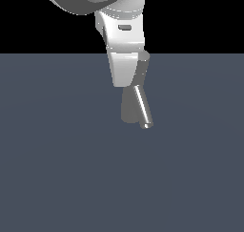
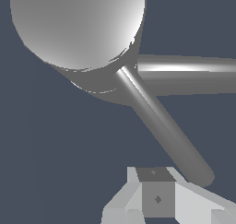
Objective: Turn on the faucet by rotating a designated handle.
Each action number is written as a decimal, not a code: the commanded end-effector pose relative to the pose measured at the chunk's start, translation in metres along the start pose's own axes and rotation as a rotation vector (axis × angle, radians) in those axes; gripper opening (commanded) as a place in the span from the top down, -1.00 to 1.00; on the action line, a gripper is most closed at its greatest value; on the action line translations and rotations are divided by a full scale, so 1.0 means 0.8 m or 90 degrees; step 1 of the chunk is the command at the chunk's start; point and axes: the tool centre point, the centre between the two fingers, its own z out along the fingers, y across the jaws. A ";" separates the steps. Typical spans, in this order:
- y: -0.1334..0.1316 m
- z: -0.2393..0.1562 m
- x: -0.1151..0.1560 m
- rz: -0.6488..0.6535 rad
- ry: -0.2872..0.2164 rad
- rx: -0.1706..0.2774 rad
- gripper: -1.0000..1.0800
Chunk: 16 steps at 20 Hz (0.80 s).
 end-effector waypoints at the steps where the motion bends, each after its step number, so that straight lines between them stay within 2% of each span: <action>1: 0.010 0.001 0.017 0.013 0.008 -0.004 1.00; 16: 0.031 0.000 0.034 0.015 0.009 -0.005 1.00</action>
